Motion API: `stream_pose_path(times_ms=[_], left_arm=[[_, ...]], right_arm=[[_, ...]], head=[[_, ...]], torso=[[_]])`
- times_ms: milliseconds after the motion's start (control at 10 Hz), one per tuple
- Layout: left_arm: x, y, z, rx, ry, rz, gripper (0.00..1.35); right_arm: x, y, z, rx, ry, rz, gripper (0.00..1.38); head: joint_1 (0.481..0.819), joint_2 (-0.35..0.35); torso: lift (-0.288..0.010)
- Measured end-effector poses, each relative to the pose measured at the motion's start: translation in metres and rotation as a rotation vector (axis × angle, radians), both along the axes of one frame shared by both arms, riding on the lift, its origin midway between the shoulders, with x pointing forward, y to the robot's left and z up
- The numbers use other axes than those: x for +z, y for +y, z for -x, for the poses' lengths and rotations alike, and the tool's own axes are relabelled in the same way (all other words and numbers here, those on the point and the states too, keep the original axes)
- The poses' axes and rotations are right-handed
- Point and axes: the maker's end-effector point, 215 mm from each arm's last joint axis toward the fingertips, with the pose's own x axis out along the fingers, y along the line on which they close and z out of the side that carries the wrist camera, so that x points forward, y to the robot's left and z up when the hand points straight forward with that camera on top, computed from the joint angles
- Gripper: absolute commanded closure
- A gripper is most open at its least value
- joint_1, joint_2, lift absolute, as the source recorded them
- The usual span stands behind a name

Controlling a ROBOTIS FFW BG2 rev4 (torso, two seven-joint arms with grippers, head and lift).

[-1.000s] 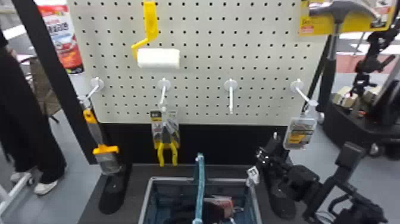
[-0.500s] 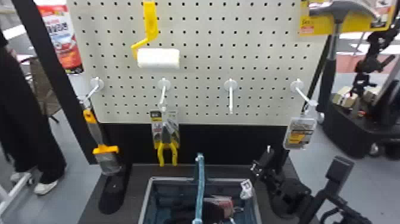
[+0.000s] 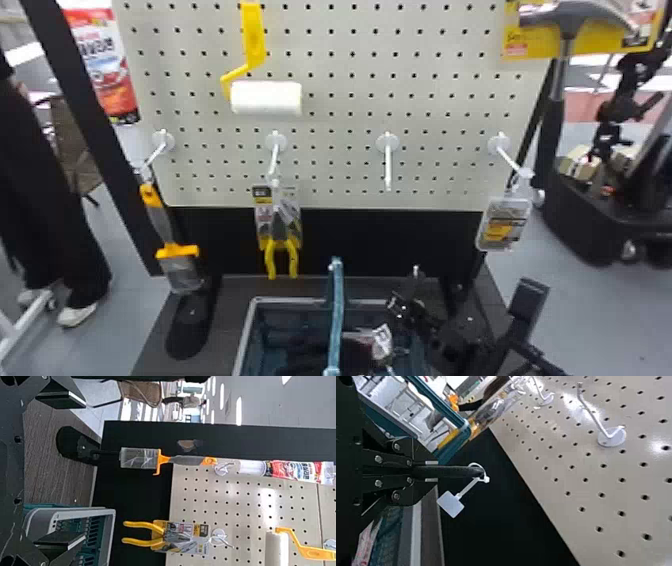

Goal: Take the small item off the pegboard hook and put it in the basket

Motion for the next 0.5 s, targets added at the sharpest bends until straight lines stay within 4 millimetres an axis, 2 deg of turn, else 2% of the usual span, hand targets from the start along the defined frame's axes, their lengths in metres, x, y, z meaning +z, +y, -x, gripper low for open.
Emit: stream_pose_path(times_ms=[500], left_arm=[[-0.001, 0.0, 0.0, -0.001, 0.001, 0.001, 0.14]], right_arm=[[-0.009, 0.033, 0.014, 0.081, 0.032, -0.015, 1.22]], head=[[0.549, 0.0]], torso=[[-0.1]])
